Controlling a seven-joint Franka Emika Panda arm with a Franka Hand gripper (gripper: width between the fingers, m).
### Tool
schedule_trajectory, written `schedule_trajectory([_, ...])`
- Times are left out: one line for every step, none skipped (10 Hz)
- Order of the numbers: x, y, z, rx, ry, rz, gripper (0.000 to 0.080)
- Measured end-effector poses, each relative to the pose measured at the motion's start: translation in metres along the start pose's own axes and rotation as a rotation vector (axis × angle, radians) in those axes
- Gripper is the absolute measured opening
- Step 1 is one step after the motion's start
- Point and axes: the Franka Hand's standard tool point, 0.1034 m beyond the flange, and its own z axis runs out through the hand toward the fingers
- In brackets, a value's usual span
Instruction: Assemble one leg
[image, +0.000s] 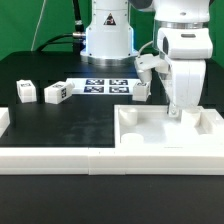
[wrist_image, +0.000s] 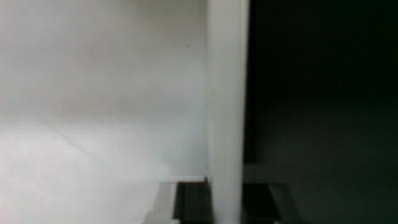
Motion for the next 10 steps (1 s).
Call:
schedule_trajectory([-0.0002, 0.0000, 0.0000, 0.000, 0.000, 0.000, 0.0059])
schedule_trajectory([-0.0003, 0.0000, 0.0001, 0.000, 0.000, 0.001, 0.0059])
schedule_trajectory([-0.0004, 0.0000, 0.0002, 0.000, 0.000, 0.001, 0.0059])
schedule_trajectory([-0.0005, -0.0001, 0.0002, 0.000, 0.000, 0.001, 0.0237])
schedule_trajectory([-0.0006, -0.0001, 0.0003, 0.000, 0.000, 0.001, 0.0372])
schedule_trajectory([-0.0008, 0.0000, 0.0003, 0.001, 0.000, 0.002, 0.0552])
schedule_trajectory([-0.0010, 0.0000, 0.0003, 0.001, 0.000, 0.002, 0.0552])
schedule_trajectory([-0.0011, 0.0000, 0.0004, 0.001, 0.000, 0.002, 0.0619])
schedule_trajectory([-0.0011, 0.0000, 0.0004, 0.001, 0.000, 0.002, 0.0645])
schedule_trajectory([-0.0012, 0.0000, 0.0004, 0.001, 0.000, 0.002, 0.0645])
